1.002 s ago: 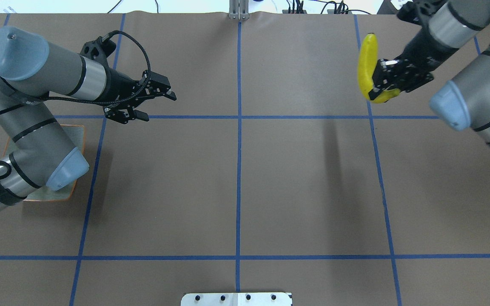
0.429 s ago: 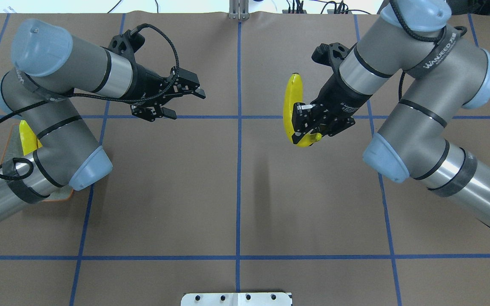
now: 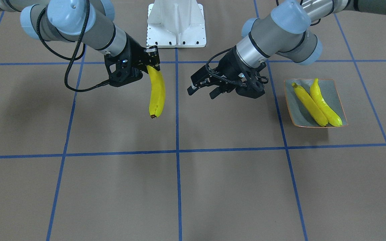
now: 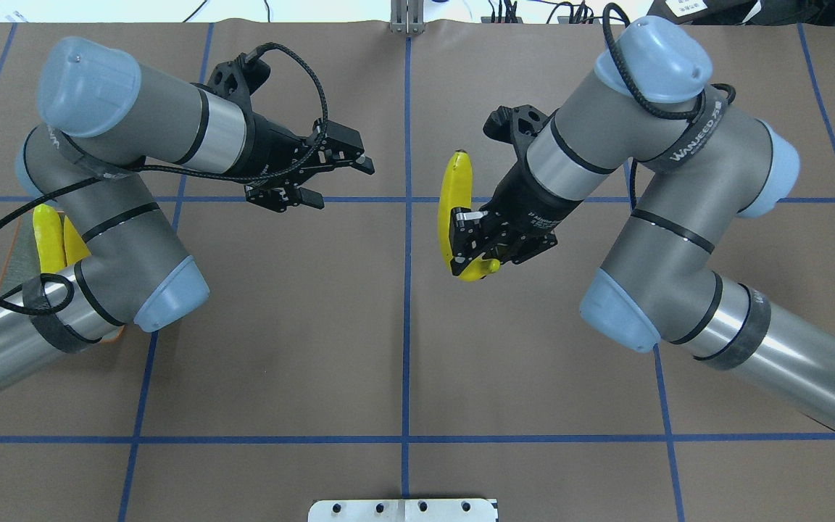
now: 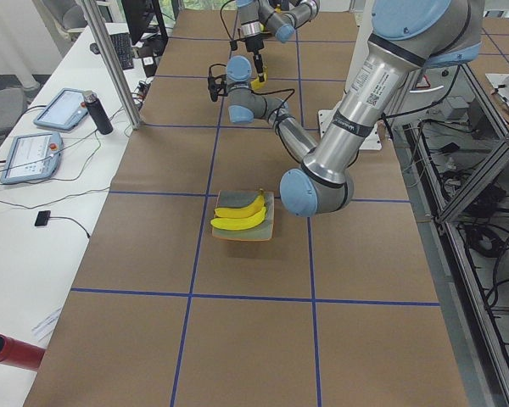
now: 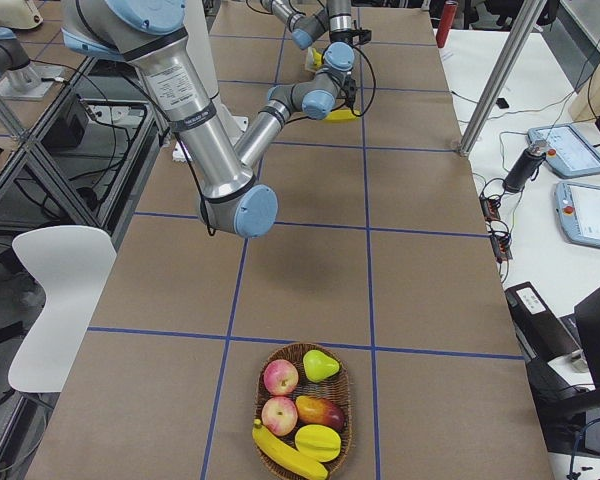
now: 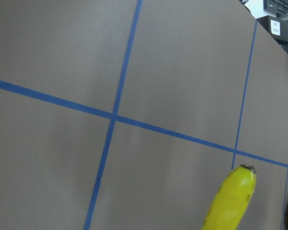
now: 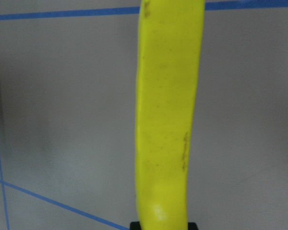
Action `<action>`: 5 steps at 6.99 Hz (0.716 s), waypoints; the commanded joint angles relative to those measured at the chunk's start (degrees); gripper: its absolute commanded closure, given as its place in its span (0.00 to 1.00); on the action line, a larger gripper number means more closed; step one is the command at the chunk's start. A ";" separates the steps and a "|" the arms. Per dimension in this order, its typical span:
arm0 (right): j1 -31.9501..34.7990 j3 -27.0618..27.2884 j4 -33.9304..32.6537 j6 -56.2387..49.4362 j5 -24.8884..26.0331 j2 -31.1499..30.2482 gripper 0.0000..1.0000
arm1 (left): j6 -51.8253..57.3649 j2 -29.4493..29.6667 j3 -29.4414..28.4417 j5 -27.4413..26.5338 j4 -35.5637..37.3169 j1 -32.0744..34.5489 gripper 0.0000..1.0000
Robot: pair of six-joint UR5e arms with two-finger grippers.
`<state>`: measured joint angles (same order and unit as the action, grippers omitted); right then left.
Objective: Transfer all bananas from basket to plate
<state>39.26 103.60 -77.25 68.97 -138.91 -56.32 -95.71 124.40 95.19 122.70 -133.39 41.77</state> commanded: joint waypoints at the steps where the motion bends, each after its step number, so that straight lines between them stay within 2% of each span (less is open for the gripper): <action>1: -1.56 0.03 4.72 3.62 0.66 0.25 1.00 | 0.08 1.37 -0.26 0.00 -0.11 -1.52 0.00; 5: -1.56 2.48 4.74 5.39 0.40 0.16 1.00 | 0.08 1.99 -0.26 0.00 -0.29 -2.84 0.00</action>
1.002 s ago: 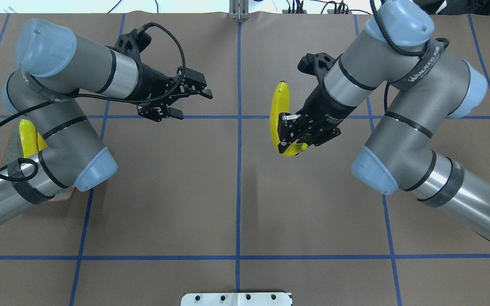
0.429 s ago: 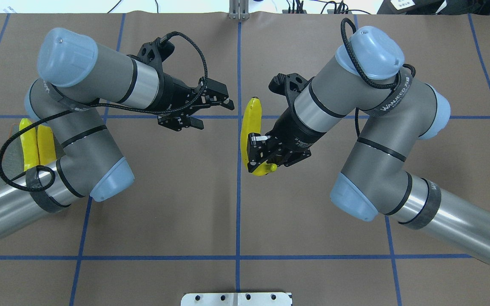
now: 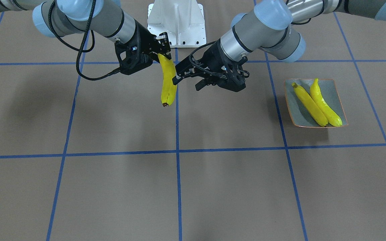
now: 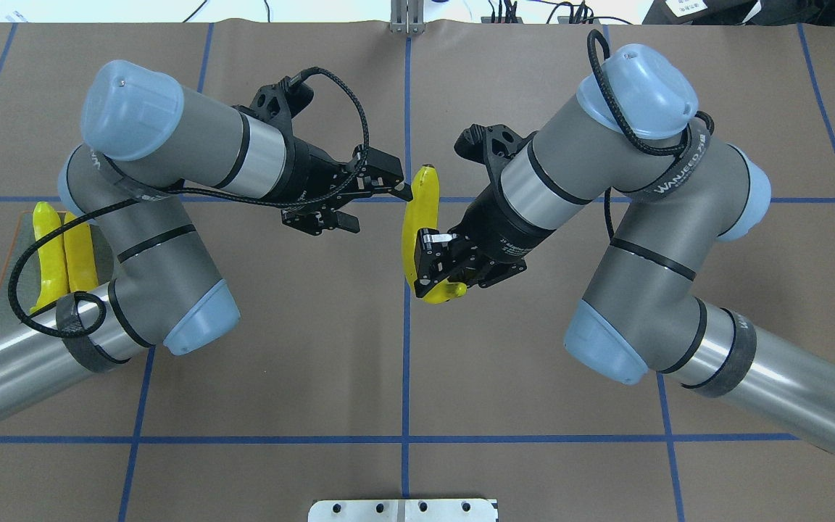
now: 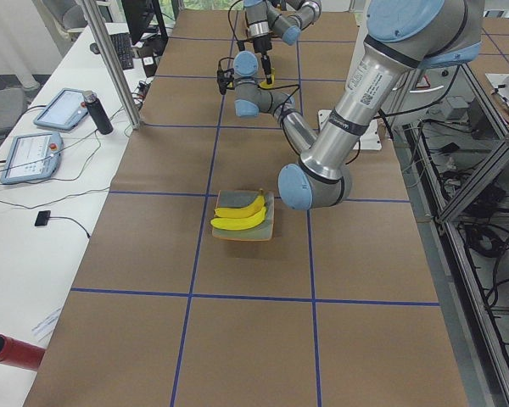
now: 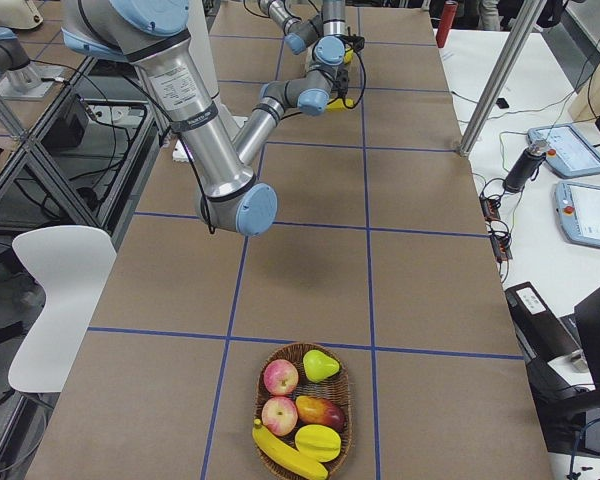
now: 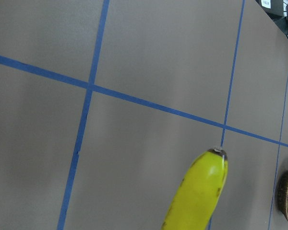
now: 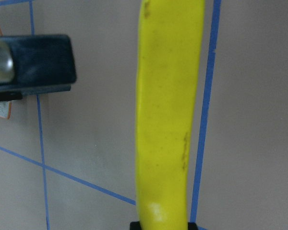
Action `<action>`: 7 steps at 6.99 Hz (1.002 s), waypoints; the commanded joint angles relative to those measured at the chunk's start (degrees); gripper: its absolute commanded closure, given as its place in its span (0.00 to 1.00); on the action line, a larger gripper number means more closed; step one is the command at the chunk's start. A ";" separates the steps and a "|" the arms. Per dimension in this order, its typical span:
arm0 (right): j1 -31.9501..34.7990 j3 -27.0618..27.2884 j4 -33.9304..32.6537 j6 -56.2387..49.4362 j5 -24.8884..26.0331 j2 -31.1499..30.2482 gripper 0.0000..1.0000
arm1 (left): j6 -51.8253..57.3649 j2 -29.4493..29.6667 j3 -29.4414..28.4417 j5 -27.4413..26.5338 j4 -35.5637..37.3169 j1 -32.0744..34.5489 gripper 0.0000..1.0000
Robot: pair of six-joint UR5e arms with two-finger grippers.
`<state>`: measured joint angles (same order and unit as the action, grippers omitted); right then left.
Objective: Transfer all bananas from basket to plate
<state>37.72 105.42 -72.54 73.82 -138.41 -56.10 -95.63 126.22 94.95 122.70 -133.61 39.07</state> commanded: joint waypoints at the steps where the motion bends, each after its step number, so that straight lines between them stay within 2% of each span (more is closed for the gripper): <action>1: -0.36 1.36 0.03 1.50 -0.02 -0.15 1.00 | -0.09 0.52 0.05 0.00 -0.15 -0.31 0.00; 7: -1.86 1.37 0.03 1.68 0.16 0.03 1.00 | -0.09 0.52 -0.38 -2.02 -1.38 -4.26 0.01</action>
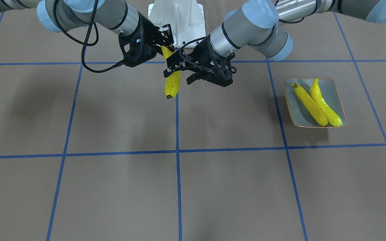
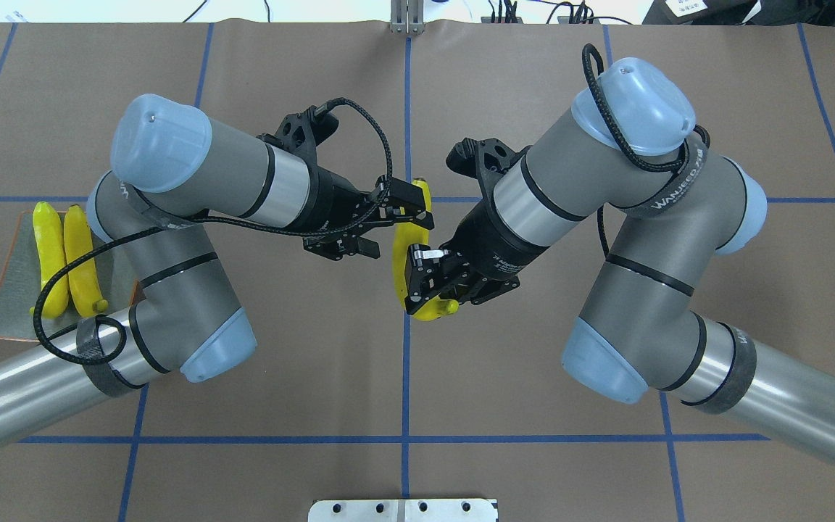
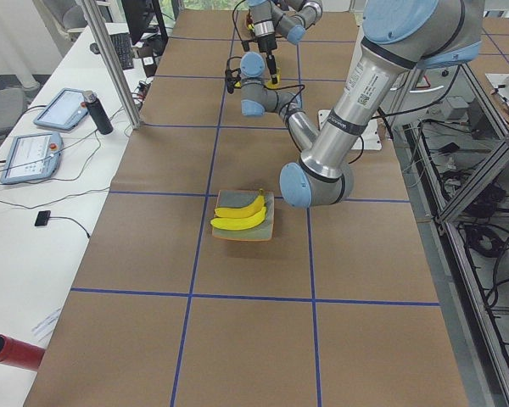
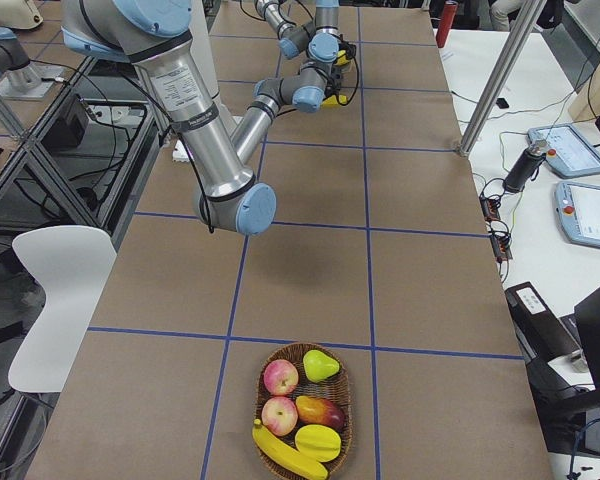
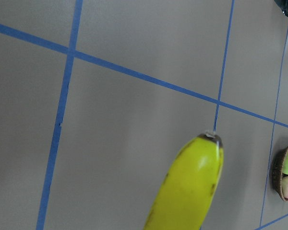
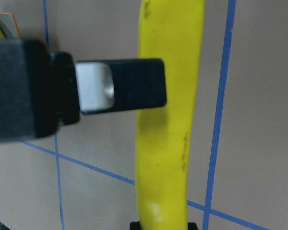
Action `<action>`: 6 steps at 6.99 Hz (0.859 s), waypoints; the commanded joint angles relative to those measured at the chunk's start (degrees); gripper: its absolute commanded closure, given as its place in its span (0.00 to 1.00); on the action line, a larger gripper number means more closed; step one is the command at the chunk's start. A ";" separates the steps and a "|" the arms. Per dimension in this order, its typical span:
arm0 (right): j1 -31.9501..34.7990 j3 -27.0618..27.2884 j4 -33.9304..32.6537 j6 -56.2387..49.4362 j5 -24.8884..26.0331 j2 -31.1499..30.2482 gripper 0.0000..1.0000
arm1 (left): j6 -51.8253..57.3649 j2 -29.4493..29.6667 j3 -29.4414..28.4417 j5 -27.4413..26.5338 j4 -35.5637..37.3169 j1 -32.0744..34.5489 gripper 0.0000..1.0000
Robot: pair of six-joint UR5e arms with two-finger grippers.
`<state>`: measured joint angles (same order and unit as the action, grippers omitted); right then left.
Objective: Transfer all bananas from basket to plate
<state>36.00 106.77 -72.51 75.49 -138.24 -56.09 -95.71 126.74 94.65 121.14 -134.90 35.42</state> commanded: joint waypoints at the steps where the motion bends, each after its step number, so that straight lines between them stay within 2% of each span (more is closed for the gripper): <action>1: -0.05 0.02 0.00 0.00 -0.01 0.02 1.00 | 0.00 -0.09 -0.08 -0.47 -0.01 -0.97 0.06; 3: -0.14 0.10 0.00 -0.08 -0.01 -0.07 1.00 | 0.00 0.00 -0.08 -0.47 -0.01 -1.67 0.18; 5: -0.14 0.02 0.09 -0.43 -0.09 -0.42 1.00 | 0.00 -0.09 -0.17 -0.47 -0.10 -2.63 0.43; 6: -0.22 -0.24 1.65 -0.61 -0.09 -1.03 1.00 | 0.00 0.00 -0.08 -0.38 -0.10 -2.64 0.90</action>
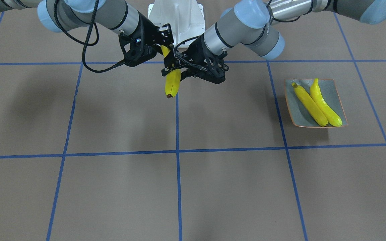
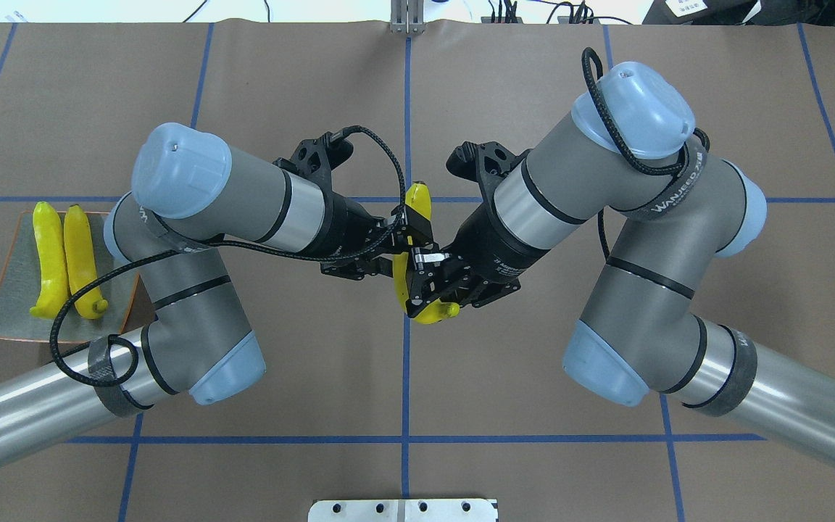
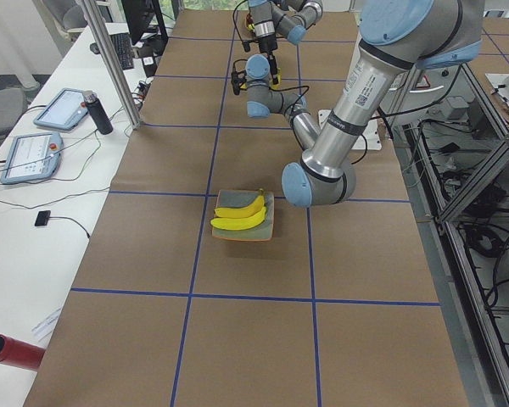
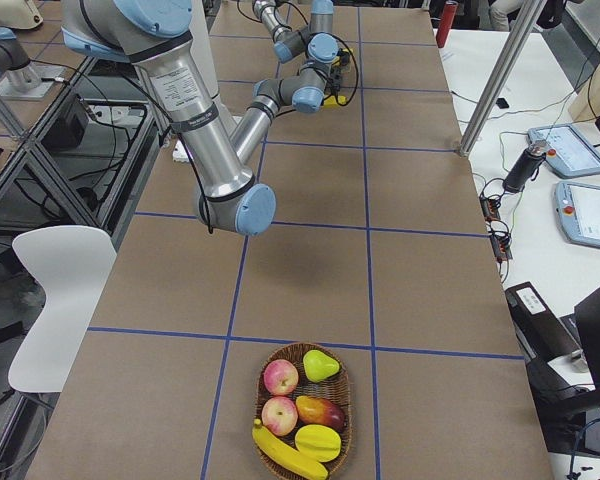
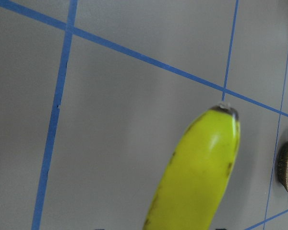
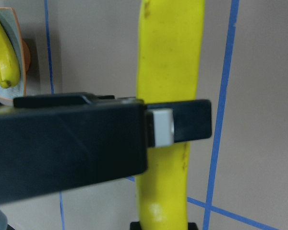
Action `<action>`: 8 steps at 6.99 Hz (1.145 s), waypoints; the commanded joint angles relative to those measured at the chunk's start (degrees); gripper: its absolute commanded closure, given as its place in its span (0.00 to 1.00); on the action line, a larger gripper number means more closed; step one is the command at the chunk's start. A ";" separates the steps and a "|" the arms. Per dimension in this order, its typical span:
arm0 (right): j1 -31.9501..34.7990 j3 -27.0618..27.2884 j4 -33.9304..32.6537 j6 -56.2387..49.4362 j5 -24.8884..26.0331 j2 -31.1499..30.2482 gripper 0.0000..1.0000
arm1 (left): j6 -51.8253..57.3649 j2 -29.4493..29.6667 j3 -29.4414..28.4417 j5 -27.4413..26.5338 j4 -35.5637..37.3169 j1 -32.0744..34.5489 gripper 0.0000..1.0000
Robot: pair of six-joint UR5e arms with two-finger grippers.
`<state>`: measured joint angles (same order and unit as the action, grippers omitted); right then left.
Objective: Transfer all bananas from basket to plate
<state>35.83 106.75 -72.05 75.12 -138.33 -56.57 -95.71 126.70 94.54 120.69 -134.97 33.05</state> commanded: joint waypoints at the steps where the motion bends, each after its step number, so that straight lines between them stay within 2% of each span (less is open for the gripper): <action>1: -0.23 -0.40 2.95 -0.41 -0.01 -1.34 1.00 | 0.09 -0.40 -0.14 0.07 0.06 -0.36 1.00; 2: -0.41 -0.58 4.18 -0.33 -0.01 -1.78 1.00 | 0.09 -0.40 -0.06 0.07 0.32 -0.36 1.00; 3: -0.67 -0.58 4.28 0.37 0.08 -1.79 0.44 | 0.09 -0.75 -0.06 0.24 0.41 -0.36 1.00; 4: -0.93 -0.41 4.28 3.68 0.17 -1.53 0.01 | 0.00 -0.75 -0.06 0.33 0.59 -0.36 1.00; 8: -0.59 0.12 4.72 5.82 0.08 -1.44 0.00 | 0.09 -0.93 -0.06 0.33 0.50 -0.36 1.00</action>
<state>34.98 106.62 -67.37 80.62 -138.18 -57.93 -95.65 125.84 94.48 121.02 -134.46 32.70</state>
